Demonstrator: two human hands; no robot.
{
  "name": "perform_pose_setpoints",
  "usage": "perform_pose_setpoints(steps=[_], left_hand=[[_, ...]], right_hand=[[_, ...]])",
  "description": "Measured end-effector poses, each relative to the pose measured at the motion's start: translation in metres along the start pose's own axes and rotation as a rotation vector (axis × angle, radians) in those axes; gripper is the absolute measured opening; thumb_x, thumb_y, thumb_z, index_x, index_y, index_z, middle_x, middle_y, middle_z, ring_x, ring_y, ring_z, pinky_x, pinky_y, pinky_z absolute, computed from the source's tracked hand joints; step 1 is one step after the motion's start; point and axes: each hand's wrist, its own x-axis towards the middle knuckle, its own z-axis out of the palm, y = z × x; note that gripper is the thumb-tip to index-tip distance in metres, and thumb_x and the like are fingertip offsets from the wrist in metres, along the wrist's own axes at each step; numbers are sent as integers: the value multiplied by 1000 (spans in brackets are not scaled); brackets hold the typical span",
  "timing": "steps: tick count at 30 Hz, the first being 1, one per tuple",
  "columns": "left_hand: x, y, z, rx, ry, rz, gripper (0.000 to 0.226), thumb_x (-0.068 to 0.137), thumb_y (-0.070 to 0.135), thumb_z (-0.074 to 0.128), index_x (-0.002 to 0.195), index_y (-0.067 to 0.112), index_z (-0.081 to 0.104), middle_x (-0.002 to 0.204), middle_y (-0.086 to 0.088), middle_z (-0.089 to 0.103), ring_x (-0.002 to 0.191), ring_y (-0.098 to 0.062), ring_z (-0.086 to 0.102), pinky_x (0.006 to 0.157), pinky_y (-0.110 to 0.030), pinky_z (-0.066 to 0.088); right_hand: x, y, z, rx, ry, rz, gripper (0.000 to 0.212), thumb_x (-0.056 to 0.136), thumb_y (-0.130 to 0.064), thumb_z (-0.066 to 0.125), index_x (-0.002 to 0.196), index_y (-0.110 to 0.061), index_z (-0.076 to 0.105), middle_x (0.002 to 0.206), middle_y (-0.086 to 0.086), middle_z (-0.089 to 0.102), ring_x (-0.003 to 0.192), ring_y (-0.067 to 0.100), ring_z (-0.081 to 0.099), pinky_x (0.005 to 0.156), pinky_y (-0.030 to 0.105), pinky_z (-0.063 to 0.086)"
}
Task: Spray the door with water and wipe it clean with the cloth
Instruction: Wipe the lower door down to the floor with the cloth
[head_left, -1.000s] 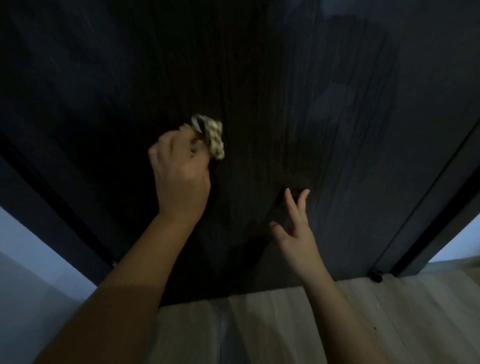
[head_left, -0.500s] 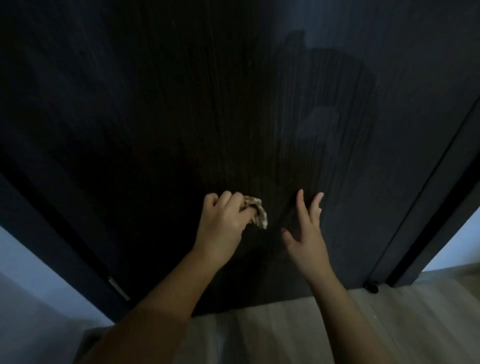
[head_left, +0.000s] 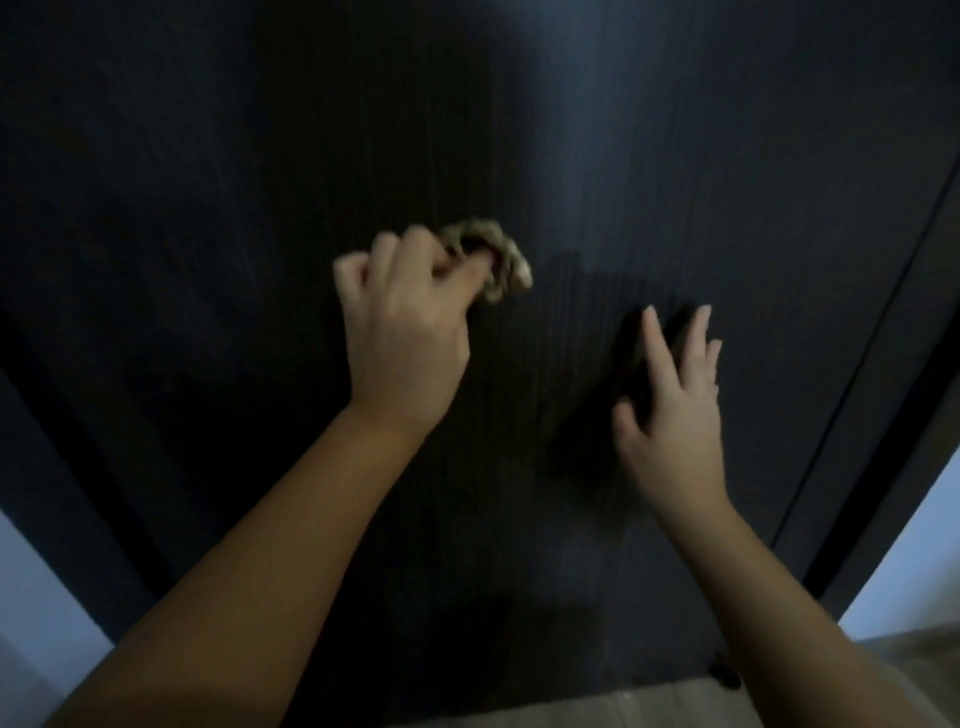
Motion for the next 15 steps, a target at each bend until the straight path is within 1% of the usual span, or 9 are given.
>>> perform_pose_setpoints(steps=[3, 5, 6, 7, 9, 11, 12, 13, 15], left_hand=[[50, -1, -3, 29, 88, -97, 25, 89, 12, 58, 111, 19, 68, 96, -8, 56, 87, -25, 52, 77, -34, 30], [58, 3, 6, 23, 62, -143, 23, 88, 11, 58, 105, 20, 71, 91, -9, 55, 84, -29, 50, 74, -34, 28], [54, 7, 13, 15, 48, -114, 20, 89, 13, 56, 99, 20, 72, 88, -10, 55, 82, -30, 48, 71, -35, 28], [43, 13, 21, 7, 26, -34, 20, 90, 15, 54, 92, 20, 73, 84, -9, 55, 79, -29, 45, 69, -36, 29], [13, 27, 34, -4, -88, 231, 19, 89, 18, 53, 81, 18, 70, 80, -7, 55, 77, -26, 43, 68, -38, 29], [-5, 33, 35, 16, -208, 469, 11, 87, 16, 58, 81, 17, 66, 83, -6, 56, 78, -24, 46, 71, -39, 32], [1, 28, 32, 19, -230, 510, 9, 87, 16, 58, 83, 16, 66, 85, -5, 57, 79, -23, 47, 72, -38, 32], [15, 23, 27, 2, -195, 485, 12, 87, 16, 56, 85, 17, 67, 85, -5, 57, 80, -23, 46, 72, -38, 31], [56, 13, 14, 6, -62, 260, 19, 87, 15, 52, 88, 19, 71, 83, -6, 57, 79, -24, 45, 71, -37, 28]], right_hand=[[40, -16, -23, -31, 42, -49, 84, 89, -12, 54, 149, -45, 4, 159, -6, -19, 145, 33, -14, 116, 55, 6], [55, -22, -28, -80, 27, -46, 84, 90, -13, 53, 150, -43, 1, 158, -5, -21, 144, 35, -17, 115, 58, 7], [58, -23, -28, -123, 22, -44, 85, 90, -14, 52, 150, -41, -1, 158, -4, -22, 144, 37, -17, 115, 59, 10], [59, -23, -27, -161, 20, -46, 85, 89, -14, 52, 150, -40, -2, 158, -2, -22, 144, 38, -16, 115, 59, 12], [57, -21, -25, -199, 9, -48, 86, 88, -12, 50, 151, -39, -2, 158, -1, -21, 144, 39, -14, 114, 58, 16], [56, -18, -29, -208, -7, -47, 87, 87, -10, 49, 150, -40, -3, 158, -2, -21, 144, 38, -14, 114, 58, 19], [56, -17, -31, -213, -15, -48, 87, 87, -10, 49, 150, -41, -4, 158, -3, -21, 144, 37, -14, 113, 58, 23], [56, -16, -32, -216, -22, -49, 88, 87, -9, 50, 150, -42, -4, 158, -4, -21, 145, 37, -14, 111, 58, 28], [54, -15, -33, -227, -36, -47, 91, 86, -9, 51, 149, -43, -5, 159, -5, -20, 145, 36, -12, 104, 58, 38]])
